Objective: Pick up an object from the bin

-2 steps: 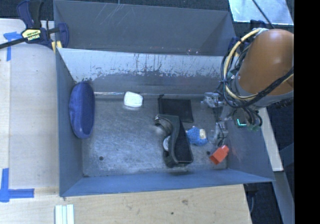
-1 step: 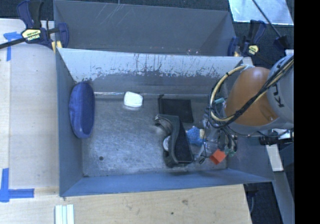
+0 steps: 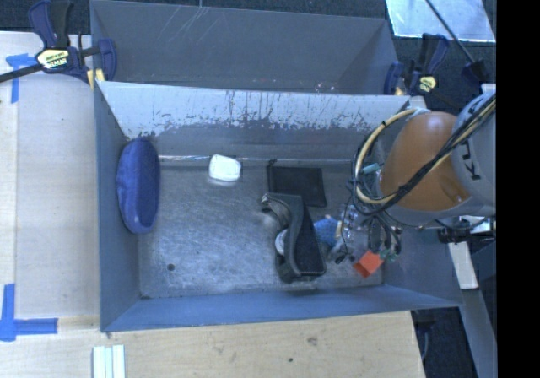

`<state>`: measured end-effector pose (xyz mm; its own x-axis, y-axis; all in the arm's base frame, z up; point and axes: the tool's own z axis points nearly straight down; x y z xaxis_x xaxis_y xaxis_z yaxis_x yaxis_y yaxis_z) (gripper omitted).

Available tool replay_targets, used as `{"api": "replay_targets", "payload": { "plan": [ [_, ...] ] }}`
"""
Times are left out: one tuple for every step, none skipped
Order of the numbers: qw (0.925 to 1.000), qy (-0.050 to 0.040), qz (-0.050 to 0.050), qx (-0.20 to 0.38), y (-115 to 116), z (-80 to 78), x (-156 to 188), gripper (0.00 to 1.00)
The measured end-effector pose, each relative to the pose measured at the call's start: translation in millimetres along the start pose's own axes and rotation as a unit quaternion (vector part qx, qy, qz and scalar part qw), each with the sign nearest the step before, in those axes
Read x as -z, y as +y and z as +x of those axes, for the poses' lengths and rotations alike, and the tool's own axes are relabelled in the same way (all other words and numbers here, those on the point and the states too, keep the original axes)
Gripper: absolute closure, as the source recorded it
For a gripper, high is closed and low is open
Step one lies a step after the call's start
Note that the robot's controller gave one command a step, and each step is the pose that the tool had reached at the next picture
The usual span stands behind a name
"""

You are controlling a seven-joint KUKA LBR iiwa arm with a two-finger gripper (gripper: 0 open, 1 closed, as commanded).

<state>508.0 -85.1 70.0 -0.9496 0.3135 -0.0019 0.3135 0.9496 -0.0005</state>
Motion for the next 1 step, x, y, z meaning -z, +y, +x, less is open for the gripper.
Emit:
{"api": "replay_targets", "payload": {
  "plan": [
    [0.9999,-0.0051,-0.001,0.009,3.4,-23.0,168.7,1.00]
  ]
}}
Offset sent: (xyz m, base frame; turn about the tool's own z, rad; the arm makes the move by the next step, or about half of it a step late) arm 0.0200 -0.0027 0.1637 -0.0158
